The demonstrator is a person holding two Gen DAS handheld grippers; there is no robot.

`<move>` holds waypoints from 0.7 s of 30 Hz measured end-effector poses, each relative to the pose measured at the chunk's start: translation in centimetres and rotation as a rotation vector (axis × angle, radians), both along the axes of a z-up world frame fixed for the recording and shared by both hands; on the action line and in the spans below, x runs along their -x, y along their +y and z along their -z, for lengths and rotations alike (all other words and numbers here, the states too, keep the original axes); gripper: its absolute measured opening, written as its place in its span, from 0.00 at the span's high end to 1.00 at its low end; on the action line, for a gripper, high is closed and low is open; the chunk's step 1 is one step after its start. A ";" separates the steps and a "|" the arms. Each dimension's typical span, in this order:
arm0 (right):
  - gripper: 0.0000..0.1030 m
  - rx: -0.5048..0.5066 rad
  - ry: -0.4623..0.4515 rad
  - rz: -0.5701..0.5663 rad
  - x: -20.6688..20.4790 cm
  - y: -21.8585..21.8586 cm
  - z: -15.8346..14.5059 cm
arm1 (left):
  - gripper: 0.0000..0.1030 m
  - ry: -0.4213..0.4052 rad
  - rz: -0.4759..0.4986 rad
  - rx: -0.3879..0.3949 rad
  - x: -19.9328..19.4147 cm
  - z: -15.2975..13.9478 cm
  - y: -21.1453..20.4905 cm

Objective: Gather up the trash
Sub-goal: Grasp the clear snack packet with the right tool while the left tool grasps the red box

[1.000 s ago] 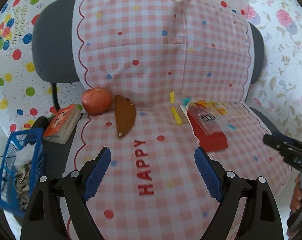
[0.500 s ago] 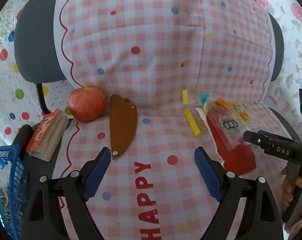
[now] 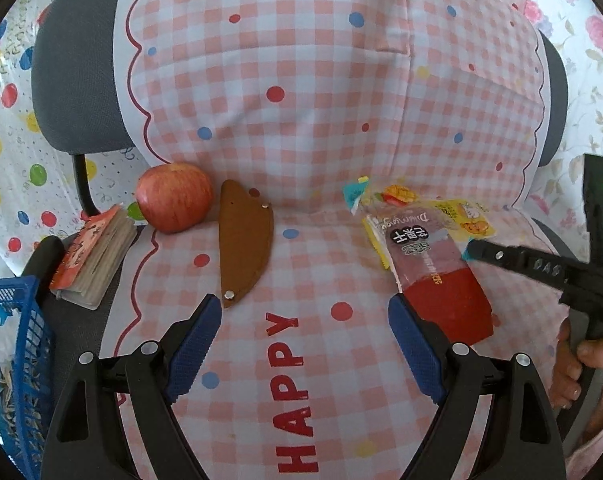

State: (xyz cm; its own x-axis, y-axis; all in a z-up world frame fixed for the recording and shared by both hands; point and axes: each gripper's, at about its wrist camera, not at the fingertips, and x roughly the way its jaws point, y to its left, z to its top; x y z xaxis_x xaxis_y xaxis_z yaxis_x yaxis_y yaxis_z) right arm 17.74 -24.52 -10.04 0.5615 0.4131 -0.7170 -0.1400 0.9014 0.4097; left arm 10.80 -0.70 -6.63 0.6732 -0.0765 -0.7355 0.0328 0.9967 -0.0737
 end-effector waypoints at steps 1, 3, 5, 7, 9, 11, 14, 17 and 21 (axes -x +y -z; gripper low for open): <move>0.93 -0.005 -0.018 -0.001 0.3 -0.1 -0.5 | 0.17 -0.001 0.002 0.001 0.1 -0.2 0.0; 0.97 -0.015 -0.061 -0.006 1.1 -0.6 -2.0 | 0.17 -0.003 0.009 0.007 0.3 -0.4 -0.2; 0.99 -0.024 -0.120 -0.005 2.4 -1.4 -3.9 | 0.17 -0.003 0.024 0.013 0.4 -0.6 -0.7; 0.99 0.016 -0.189 0.005 3.7 -1.9 -6.0 | 0.17 0.000 0.049 0.021 0.4 -0.8 -1.6; 0.99 0.089 -0.260 0.020 5.5 -2.4 -8.2 | 0.17 0.012 0.073 0.034 0.4 -0.7 -2.6; 0.99 0.180 -0.318 0.042 7.1 -2.9 -9.6 | 0.16 0.040 0.101 0.055 0.1 -0.3 -4.0; 0.99 0.322 -0.387 0.089 9.3 -3.5 -10.8 | 0.15 0.078 0.148 0.066 -0.5 0.4 -6.7; 0.99 0.373 -0.404 0.119 10.8 -4.8 -10.8 | 0.15 0.106 0.162 0.060 -1.3 1.1 -9.0; 0.99 0.378 -0.392 0.142 12.0 -5.8 -10.2 | 0.15 0.142 0.119 0.051 -2.6 2.1 -10.8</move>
State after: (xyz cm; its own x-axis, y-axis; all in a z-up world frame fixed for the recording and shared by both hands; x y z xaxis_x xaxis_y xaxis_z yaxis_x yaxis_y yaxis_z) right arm 5.73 -30.34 0.18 0.8469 0.0683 -0.5273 -0.0828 0.9966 -0.0038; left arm 13.40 -11.54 -8.74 0.5472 -0.1893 -0.8153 0.1358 0.9813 -0.1367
